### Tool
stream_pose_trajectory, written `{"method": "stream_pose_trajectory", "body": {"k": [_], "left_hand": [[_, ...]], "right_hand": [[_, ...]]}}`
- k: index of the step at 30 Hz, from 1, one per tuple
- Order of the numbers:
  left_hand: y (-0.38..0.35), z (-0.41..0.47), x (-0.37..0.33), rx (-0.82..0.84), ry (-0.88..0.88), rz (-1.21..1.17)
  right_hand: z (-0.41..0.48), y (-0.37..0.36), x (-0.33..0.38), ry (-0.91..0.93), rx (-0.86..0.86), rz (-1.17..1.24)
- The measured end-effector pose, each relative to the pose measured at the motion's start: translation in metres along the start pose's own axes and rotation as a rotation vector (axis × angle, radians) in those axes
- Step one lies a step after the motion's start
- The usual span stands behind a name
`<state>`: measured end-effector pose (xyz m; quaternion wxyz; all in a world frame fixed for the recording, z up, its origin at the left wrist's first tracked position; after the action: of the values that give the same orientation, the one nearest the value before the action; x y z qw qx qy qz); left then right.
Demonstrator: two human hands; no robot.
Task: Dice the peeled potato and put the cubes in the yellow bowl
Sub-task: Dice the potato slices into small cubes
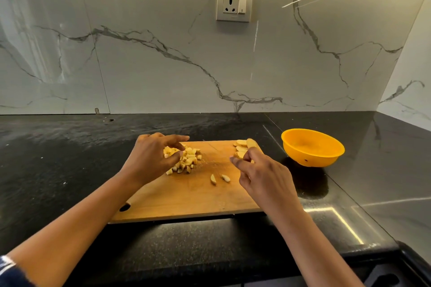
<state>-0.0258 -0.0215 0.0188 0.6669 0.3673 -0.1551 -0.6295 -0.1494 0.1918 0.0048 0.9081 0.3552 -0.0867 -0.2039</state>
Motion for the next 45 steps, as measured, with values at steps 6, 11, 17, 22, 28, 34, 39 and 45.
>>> {"method": "stream_pose_trajectory", "body": {"k": [6,11,17,22,28,34,39,45], "left_hand": [[-0.026,0.003,-0.033,0.491,-0.241,-0.074],[-0.030,0.012,-0.040,0.524,-0.251,-0.054],[-0.030,0.005,-0.027,0.341,-0.073,0.074],[-0.029,-0.001,-0.020,0.266,-0.013,0.035],[-0.032,-0.002,-0.026,0.215,-0.003,0.028],[-0.031,-0.004,-0.029,0.185,-0.014,0.059],[-0.031,-0.004,-0.029,0.174,-0.036,0.092],[-0.032,-0.004,-0.028,0.162,-0.036,0.128]], "right_hand": [[-0.002,0.001,-0.006,-0.155,-0.012,0.026],[-0.006,0.004,-0.009,-0.235,-0.021,0.058],[-0.009,0.017,0.001,-0.289,0.110,0.155],[-0.022,0.029,0.022,-0.255,0.243,0.267],[-0.024,0.033,0.032,-0.217,0.275,0.274],[-0.023,0.034,0.037,-0.190,0.263,0.255],[-0.019,0.036,0.039,-0.172,0.266,0.246],[-0.014,0.021,0.060,-0.106,0.368,0.108]]}}
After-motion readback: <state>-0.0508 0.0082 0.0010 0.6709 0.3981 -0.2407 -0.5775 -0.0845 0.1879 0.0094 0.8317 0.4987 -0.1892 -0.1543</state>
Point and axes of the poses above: each hand's wrist, its own z-axis towards the middle knuckle, its own y-axis out of the back of the hand, x = y × z, the point moved 2 cm from there along z, towards the middle knuckle, and after that the axes turned 7 degrees about -x, right-handed, at the moved point
